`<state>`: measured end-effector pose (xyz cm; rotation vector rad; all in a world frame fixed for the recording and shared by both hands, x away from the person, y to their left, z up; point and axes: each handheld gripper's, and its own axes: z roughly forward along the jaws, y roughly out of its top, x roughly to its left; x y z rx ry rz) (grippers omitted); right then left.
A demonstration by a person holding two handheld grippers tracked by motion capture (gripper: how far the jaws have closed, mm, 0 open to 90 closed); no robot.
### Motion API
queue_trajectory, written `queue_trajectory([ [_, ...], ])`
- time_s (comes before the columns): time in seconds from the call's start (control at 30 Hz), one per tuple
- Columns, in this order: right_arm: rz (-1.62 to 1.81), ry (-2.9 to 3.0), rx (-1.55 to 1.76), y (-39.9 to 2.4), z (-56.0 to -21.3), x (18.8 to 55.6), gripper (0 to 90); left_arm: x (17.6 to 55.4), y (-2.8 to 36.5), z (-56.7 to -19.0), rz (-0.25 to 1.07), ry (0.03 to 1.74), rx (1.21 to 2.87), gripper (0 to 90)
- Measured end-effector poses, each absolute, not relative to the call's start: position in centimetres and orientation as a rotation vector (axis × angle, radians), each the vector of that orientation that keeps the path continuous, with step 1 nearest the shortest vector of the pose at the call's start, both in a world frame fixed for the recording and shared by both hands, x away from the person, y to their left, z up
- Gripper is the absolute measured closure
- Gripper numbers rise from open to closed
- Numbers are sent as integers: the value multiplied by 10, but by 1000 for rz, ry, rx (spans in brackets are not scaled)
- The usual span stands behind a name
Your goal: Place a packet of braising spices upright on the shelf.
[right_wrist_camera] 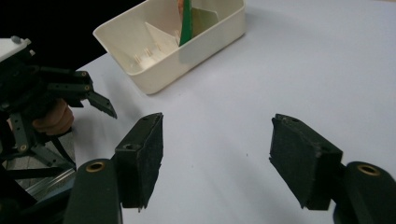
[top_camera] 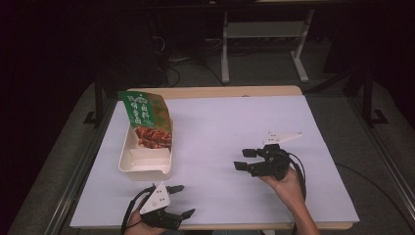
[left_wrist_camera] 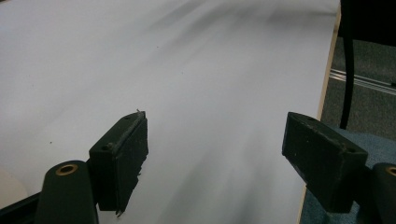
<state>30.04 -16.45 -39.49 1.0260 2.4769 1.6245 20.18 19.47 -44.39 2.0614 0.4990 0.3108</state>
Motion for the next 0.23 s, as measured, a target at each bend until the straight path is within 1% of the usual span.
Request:
queue_trajectory([
  [0.23, 1635, 2416, 1078, -182, -419, 275, 300, 202, 194, -444, 312, 501, 2060, 221],
])
